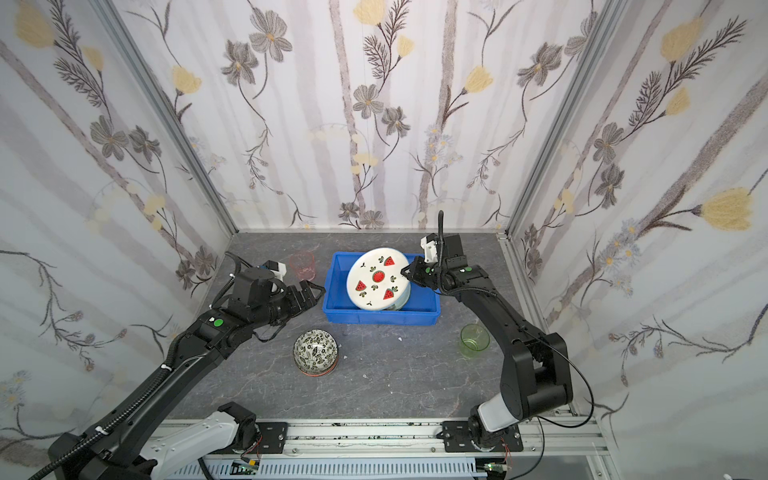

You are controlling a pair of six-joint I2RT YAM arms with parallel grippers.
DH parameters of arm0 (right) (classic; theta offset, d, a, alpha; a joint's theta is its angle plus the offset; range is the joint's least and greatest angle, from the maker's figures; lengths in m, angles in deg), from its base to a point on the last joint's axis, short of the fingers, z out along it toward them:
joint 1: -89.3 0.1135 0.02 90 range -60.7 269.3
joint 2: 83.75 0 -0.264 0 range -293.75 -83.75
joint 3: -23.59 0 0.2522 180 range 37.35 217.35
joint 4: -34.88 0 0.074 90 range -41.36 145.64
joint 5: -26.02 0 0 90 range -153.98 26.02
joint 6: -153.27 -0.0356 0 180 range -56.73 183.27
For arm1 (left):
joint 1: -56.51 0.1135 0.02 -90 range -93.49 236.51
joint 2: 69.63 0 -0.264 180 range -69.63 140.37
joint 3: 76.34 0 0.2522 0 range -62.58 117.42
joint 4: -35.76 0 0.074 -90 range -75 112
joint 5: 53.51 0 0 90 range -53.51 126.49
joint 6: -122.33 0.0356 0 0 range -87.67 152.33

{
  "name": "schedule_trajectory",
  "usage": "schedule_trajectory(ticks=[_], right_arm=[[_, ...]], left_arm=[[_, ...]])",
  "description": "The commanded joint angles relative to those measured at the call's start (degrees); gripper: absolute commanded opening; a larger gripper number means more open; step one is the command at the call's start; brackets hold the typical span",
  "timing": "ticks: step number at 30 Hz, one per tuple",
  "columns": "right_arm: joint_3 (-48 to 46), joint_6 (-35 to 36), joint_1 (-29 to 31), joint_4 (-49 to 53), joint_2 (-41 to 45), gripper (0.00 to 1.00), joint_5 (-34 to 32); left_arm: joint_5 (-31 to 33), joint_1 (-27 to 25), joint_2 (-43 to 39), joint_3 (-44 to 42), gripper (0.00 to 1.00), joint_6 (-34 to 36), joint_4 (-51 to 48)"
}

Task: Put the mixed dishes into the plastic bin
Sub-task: 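Lower the watermelon plate into the bin onto the green plate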

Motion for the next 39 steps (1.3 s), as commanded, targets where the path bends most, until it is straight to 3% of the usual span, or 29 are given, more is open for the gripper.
schedule_trajectory(ticks=[1,17,39], right_arm=[[1.7,-2.2,0.0,-8.8,-2.7,0.0,2.4],[4.2,-4.3,-0.3,-14.0,-13.7,0.0,2.0],[-1.4,-6.2,-1.9,-20.7,-17.3,0.0,2.0]], left_arm=[[-1.8,1.3,0.7,0.5,1.0,1.5,0.1],[-3.9,5.0,4.2,0.7,1.0,4.2,0.1],[-4.0,5.6,3.6,-1.0,1.0,4.0,0.2]])
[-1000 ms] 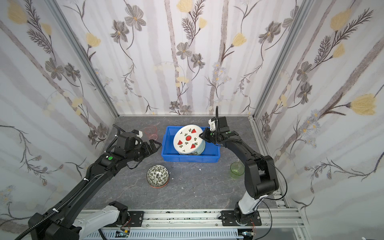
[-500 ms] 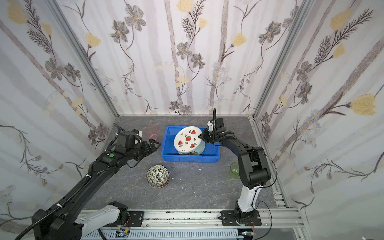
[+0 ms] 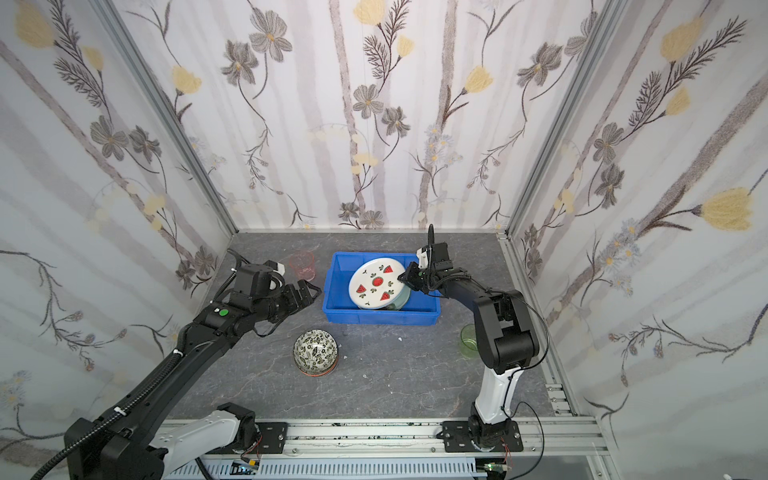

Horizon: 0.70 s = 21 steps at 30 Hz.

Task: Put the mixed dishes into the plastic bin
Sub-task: 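Lower the watermelon plate into the bin onto the green plate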

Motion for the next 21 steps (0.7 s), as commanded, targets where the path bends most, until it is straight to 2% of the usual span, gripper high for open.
schedule_trajectory(ticks=[1,6,21], right_arm=[[-0.6,-1.0,-0.4,-6.7,-0.3,0.0,0.3],[-2.6,-1.2,-1.3,-8.2,-0.6,0.1,0.1],[-5.5,-1.4,-2.5,-11.0,-1.7,0.27,0.0]], left_arm=[[-0.2,0.0,-0.4,-0.1,1.0,-0.3,0.2],[-0.1,0.0,-0.4,-0.7,1.0,-0.6,0.3],[-0.1,0.0,-1.1,-1.4,1.0,-1.4,0.2]])
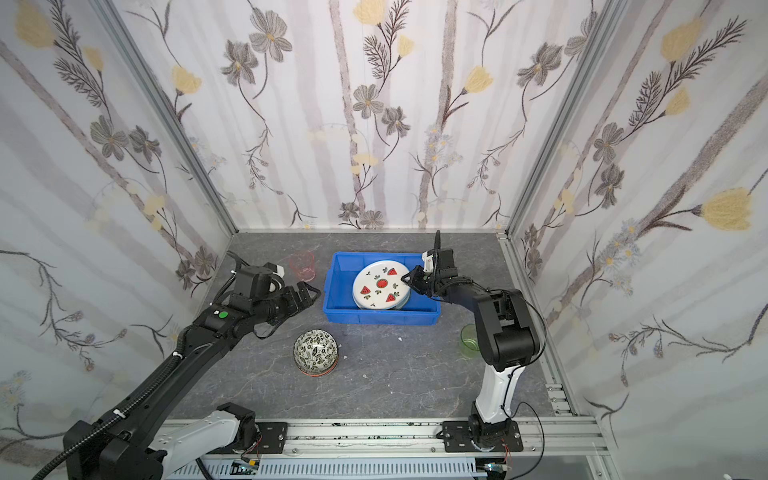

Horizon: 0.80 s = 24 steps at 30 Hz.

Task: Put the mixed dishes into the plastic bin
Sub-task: 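Lower the watermelon plate into the bin onto the green plate, then open the right gripper and lift it out of the bin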

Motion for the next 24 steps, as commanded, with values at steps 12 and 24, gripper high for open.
schedule_trajectory(ticks=[12,24], right_arm=[[-0.6,2.8,-0.4,1.0,0.9,0.39,-5.4],[0.1,5.3,0.4,4.1,2.4,0.48,-10.9]], left_arm=[[0.0,0.1,-1.3,-1.0,1.0,-0.8,0.2],[0.2,0.1,-1.5,-1.4,1.0,-0.8,0.2]])
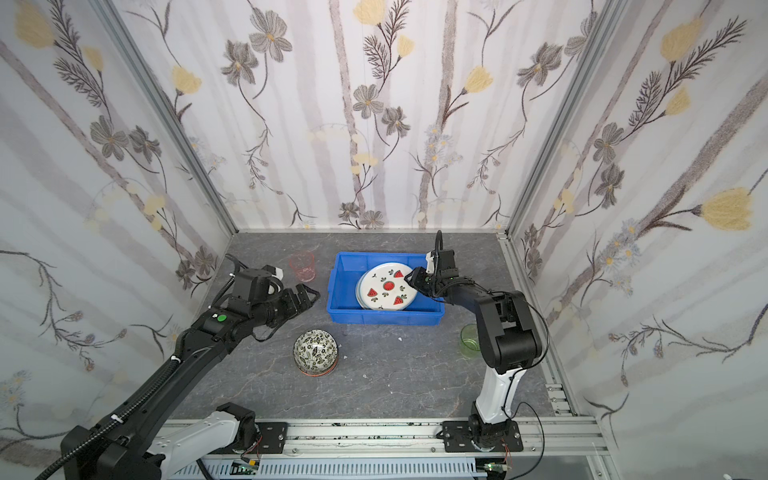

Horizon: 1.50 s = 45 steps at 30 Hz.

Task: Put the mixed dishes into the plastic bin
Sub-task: 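Open the right gripper and lift it out of the bin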

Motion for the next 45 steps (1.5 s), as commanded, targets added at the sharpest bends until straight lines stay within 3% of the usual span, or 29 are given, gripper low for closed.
schedule_trajectory(ticks=[1,14,29,45], right_arm=[[0.9,1.4,0.3,1.1,0.6,0.49,-3.2],[3.6,3.8,2.7,5.1,0.6,0.52,-8.8],[5.2,4.2,3.8,6.2,-0.5,0.52,-9.8],[3.3,6.5,4.4,9.6,8.7,0.53,-13.8]], left_arm=[[0.2,0.0,-0.2,-0.2,1.0,-0.3,0.3],[0.3,0.1,-0.2,-0.2,1.0,-0.3,0.3],[0.8,0.0,-0.4,-0.9,1.0,-0.1,0.3],[4.2,0.5,-1.5,-1.5,1.0,3.4,-4.6]])
